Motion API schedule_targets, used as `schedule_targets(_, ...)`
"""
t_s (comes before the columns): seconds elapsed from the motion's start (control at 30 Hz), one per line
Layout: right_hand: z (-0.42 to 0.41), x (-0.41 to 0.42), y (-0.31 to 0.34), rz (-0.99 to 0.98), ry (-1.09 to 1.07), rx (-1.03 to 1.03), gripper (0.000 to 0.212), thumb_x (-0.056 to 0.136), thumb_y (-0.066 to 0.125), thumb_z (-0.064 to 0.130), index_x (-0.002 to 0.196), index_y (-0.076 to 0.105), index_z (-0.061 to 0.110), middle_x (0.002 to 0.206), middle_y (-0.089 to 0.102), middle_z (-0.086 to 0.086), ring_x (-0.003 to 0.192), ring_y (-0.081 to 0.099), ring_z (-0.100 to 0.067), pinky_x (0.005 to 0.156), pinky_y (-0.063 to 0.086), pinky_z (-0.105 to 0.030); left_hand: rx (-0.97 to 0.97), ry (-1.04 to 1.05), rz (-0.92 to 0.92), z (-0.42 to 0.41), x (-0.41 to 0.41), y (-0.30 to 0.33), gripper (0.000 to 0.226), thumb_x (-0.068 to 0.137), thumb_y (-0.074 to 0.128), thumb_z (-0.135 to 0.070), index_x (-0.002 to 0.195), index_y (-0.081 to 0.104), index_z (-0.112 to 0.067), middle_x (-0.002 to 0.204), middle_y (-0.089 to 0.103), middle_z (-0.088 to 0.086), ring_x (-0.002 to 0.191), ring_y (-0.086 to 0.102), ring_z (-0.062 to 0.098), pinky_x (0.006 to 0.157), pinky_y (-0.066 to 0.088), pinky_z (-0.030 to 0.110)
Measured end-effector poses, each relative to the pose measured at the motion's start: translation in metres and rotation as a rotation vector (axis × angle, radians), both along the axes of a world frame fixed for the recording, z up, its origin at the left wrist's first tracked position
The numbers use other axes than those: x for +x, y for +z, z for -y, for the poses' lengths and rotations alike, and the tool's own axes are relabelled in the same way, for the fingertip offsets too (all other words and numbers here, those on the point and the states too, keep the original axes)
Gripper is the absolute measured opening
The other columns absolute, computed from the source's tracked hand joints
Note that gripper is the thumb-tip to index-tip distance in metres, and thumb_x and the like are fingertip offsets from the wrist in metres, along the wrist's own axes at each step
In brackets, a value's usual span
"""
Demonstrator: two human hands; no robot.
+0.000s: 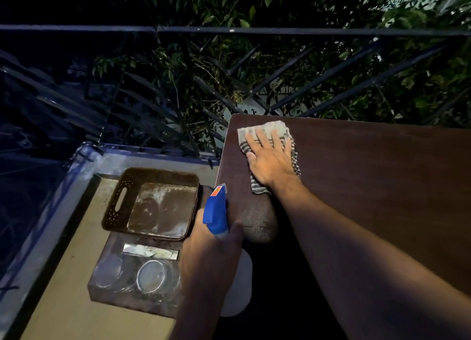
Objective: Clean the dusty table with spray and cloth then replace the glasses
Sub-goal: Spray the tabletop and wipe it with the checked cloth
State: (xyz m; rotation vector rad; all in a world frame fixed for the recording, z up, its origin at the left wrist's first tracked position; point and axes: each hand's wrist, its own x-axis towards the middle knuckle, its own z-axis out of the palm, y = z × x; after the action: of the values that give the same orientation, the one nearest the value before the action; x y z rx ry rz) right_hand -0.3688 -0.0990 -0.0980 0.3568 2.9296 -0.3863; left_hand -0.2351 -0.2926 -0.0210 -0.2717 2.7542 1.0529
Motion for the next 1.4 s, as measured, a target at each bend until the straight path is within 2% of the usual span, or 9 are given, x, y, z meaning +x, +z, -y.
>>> schedule_targets(0.17,0.022,0.055,-0.002,-0.050,0.317,0.012,0.060,0.099,0.023,0.047,0.156,0.009,0.046,0.168,0.006,0.011,0.155,-0.002,-0.026,0.122,-0.006,-0.057,0.100,0.066,-0.003,0.011,0.002,-0.005,0.063,0.067,0.050,-0.073,0.099,0.065,-0.022,0.084,0.072,0.004,0.087,0.069,0.034,0.077,0.056,0.042)
schedule_targets(0.33,0.045,0.093,0.000,-0.066,0.505,-0.040,0.062,0.091,0.024,0.044,0.151,0.036,0.037,0.164,0.025,0.005,0.154,0.010,-0.029,0.122,0.004,-0.058,0.200,0.123,0.058,0.006,-0.001,0.002,0.040,0.072,0.065,-0.063,0.088,0.057,-0.027,0.074,0.065,-0.008,0.078,0.062,0.024,0.075,0.049,0.035)
schedule_targets(0.53,0.036,0.037,0.001,-0.050,0.288,0.087,0.061,0.097,0.011,0.050,0.157,0.015,0.042,0.167,0.013,0.008,0.154,0.004,-0.029,0.123,-0.001,-0.052,0.202,0.033,0.006,-0.001,0.005,0.007,0.036,0.079,0.070,-0.059,0.093,0.046,-0.036,0.075,0.055,-0.016,0.076,0.050,0.016,0.074,0.037,0.029)
schedule_targets(0.67,0.030,0.009,0.009,-0.014,0.199,0.131,0.054,0.103,0.026,0.049,0.156,0.017,0.044,0.166,0.015,0.007,0.148,0.016,-0.032,0.117,0.019,-0.051,0.234,-0.158,0.089,0.006,0.007,0.005,0.033,0.079,0.072,-0.054,0.102,0.056,-0.038,0.080,0.066,-0.015,0.082,0.064,0.016,0.077,0.047,0.034)
schedule_targets(0.8,0.022,0.045,0.008,0.010,0.206,0.109,0.058,0.098,0.017,0.057,0.154,0.017,0.047,0.166,0.017,0.009,0.148,0.018,-0.031,0.117,0.018,-0.050,0.333,-0.171,0.122,0.019,0.014,0.002,0.036,0.069,0.069,-0.058,0.097,0.058,-0.037,0.080,0.072,-0.005,0.080,0.069,0.018,0.083,0.055,0.044)
schedule_targets(0.9,0.017,0.100,0.007,0.018,0.163,0.100,0.064,0.093,0.008,0.059,0.156,0.014,0.046,0.167,0.015,0.009,0.151,0.014,-0.030,0.122,0.009,-0.049,0.268,-0.162,0.137,0.029,0.032,0.007,0.039,0.070,0.066,-0.058,0.098,0.056,-0.033,0.082,0.066,-0.009,0.080,0.065,0.013,0.080,0.052,0.039)
schedule_targets(1.17,0.018,0.219,-0.001,-0.021,0.230,0.118,0.057,0.097,0.029,0.051,0.152,0.035,0.038,0.163,0.030,0.005,0.149,0.025,-0.032,0.121,0.014,-0.052,0.168,-0.136,0.234,0.056,0.094,0.009,0.045,0.076,0.064,-0.060,0.091,0.058,-0.018,0.073,0.066,0.000,0.076,0.066,0.022,0.078,0.054,0.044)
schedule_targets(1.27,0.021,0.223,0.002,-0.031,0.282,0.064,0.056,0.099,0.028,0.049,0.153,0.034,0.038,0.163,0.027,0.008,0.151,0.021,-0.031,0.121,0.016,-0.055,0.136,-0.138,0.230,0.055,0.098,0.011,0.058,0.071,0.055,-0.072,0.100,0.059,-0.022,0.079,0.065,-0.004,0.085,0.066,0.025,0.085,0.053,0.044)
schedule_targets(1.4,0.015,0.180,0.001,-0.045,0.309,0.021,0.059,0.099,0.020,0.050,0.155,0.030,0.035,0.164,0.025,0.004,0.153,0.014,-0.032,0.122,0.010,-0.056,0.147,-0.058,0.269,0.058,0.105,0.008,0.041,0.080,0.067,-0.059,0.093,0.054,-0.023,0.078,0.067,-0.006,0.081,0.065,0.020,0.081,0.051,0.041)
